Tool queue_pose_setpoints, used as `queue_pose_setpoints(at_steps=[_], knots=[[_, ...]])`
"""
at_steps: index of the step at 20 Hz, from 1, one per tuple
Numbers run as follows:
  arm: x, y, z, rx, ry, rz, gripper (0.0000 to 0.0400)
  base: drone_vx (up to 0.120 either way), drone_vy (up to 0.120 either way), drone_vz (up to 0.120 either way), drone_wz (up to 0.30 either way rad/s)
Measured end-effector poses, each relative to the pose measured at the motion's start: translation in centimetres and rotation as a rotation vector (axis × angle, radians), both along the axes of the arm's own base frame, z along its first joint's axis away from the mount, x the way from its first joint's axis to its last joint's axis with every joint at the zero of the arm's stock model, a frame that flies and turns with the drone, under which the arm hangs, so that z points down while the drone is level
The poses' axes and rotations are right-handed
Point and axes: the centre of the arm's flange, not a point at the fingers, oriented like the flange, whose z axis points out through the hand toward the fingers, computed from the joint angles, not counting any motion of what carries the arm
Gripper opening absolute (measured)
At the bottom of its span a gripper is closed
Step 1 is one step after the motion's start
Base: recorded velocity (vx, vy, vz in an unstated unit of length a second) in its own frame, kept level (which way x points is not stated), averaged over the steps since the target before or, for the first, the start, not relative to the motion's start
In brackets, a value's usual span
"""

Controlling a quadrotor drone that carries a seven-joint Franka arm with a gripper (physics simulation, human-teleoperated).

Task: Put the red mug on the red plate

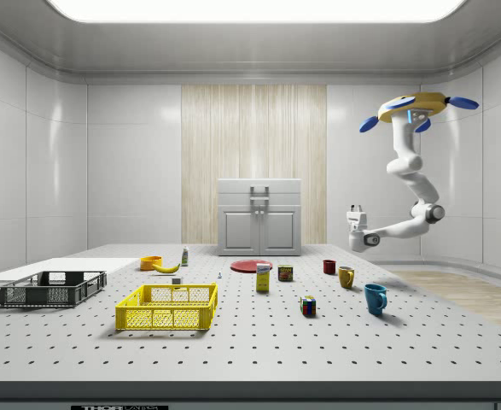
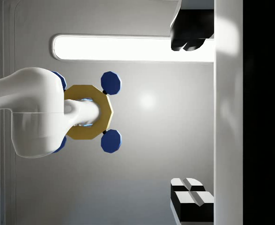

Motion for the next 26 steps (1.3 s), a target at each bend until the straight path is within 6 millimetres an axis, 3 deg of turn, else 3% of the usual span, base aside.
queue_pose_setpoints(at_steps=[17, 26], knots=[[-0.1, 0.7, 0.0, -0.074, -0.013, -0.002, 0.04, 0.12, -0.12, 0.0, 0.0], [-0.2, 3.4, -0.6, -0.351, -0.019, -0.008, 0.04, 0.12, -0.009, 0.0, 0.0]])
